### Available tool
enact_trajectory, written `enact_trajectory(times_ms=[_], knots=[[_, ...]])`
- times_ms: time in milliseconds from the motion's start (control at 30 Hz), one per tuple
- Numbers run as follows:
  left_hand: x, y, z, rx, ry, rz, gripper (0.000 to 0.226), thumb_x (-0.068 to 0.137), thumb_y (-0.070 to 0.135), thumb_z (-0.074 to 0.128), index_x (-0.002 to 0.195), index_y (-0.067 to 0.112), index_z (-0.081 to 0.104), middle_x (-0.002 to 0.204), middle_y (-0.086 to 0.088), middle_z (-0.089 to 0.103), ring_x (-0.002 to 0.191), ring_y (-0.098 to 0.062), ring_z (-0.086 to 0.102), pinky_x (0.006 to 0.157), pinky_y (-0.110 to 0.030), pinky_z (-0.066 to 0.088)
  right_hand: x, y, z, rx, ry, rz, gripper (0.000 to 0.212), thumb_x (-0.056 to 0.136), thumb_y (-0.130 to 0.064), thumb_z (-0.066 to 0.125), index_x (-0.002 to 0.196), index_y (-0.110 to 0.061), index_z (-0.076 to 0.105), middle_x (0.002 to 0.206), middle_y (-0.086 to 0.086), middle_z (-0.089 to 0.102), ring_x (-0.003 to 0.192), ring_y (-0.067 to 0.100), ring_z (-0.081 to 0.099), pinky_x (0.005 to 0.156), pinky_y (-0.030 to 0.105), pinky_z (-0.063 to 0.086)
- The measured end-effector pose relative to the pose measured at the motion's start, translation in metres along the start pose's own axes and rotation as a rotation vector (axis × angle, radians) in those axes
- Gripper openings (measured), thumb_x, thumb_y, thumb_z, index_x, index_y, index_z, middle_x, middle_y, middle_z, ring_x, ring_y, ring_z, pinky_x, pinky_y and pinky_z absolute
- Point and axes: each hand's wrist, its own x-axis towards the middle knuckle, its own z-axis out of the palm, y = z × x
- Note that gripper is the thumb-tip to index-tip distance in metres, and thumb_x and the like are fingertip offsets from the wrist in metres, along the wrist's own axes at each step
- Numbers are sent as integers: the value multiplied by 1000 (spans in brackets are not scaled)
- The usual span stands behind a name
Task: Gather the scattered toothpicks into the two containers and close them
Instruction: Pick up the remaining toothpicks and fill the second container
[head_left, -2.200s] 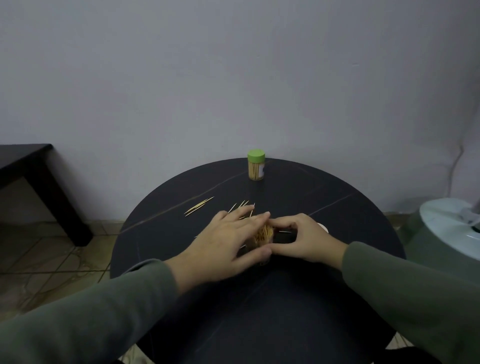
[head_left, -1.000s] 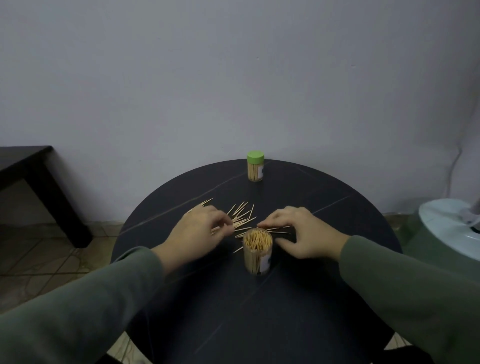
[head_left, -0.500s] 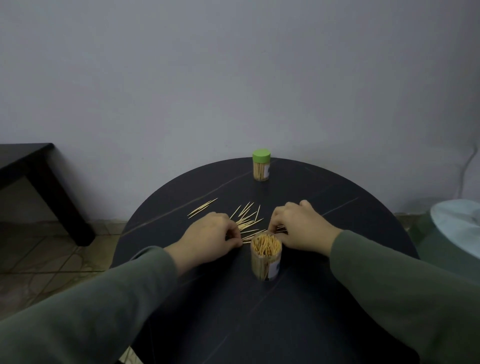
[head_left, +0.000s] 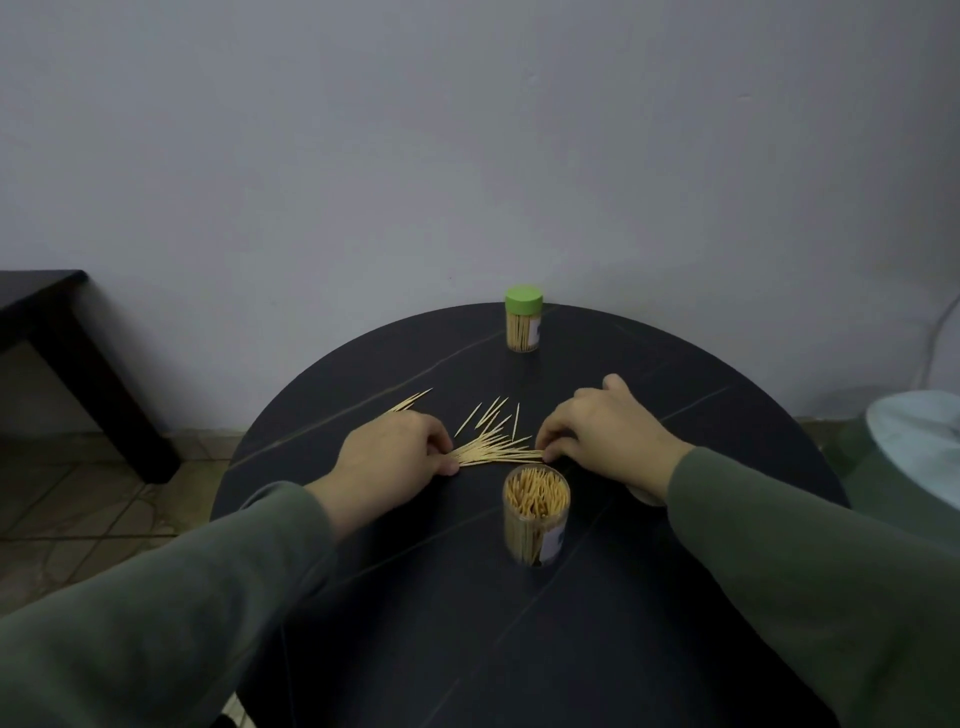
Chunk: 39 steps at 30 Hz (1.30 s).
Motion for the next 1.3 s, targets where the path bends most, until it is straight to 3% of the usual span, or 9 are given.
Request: enact_trajectory(times_ms=[133,233,433,567,733,900,1000,1133,1300], knots=[[3,-1,-3,-6,-12,2,16,84,44,70,98,36,67,94,18,61,96,-5,58,79,-27,50,15,-4,-4,-20,-1,-91,19,93,-39,58,111,-34,67,113,-15,64,107,7,48,91,33,23],[5,-3,-6,-14,13,2,23,84,50,68,100,35,66,98,16,61,94,-5,57,79,-27,51,30,-7,-13,-33,-50,-149,26,91,-40,61,116,-35,63,117,-14,61,111,9,48,98,38,28],[15,-11,-2,94,180,-169,51,99,49,39,139,18,45,136,-6,44,122,-24,45,95,-37,44,62,-20,-4,-186,-13,-213,60,96,-14,53,147,-36,33,148,-8,38,128,16,37,107,43,30],[21,-17,3,139,80,-237,48,101,48,33,134,17,51,133,-8,43,120,-26,44,93,-39,44,67,-26,4,-278,-37,-309,66,93,-6,50,148,-37,31,150,-7,34,129,17,34,102,41,30],[23,-4,5,178,73,-126,43,102,45,32,131,24,56,127,-4,48,114,-21,45,90,-36,45,60,-11,3,-307,-79,-277,61,95,-9,48,147,-37,34,144,-6,40,127,16,35,102,40,29],[20,5,5,176,59,4,43,101,48,34,133,31,56,124,0,51,114,-19,45,94,-35,45,44,8,4,-207,-127,-139,55,99,-18,45,147,-39,32,141,-5,39,126,16,36,108,42,28],[20,2,1,182,-4,76,49,96,59,39,135,34,54,124,3,51,114,-15,45,95,-32,44,35,12,5,-131,-131,-104,45,102,-35,39,147,-37,35,139,-5,41,125,14,37,108,41,27],[17,-4,-10,167,-131,147,56,87,62,54,137,36,52,125,8,50,111,-9,46,93,-27,43,23,11,2,-127,-130,-125,59,92,-63,42,144,-36,42,132,-8,44,120,11,39,103,38,27],[11,-4,-12,136,-131,183,39,89,50,60,126,35,63,115,14,54,102,-4,51,90,-26,46,15,-2,5,-130,-41,-112,50,91,-62,45,134,-38,54,123,-11,54,111,11,44,97,40,27]])
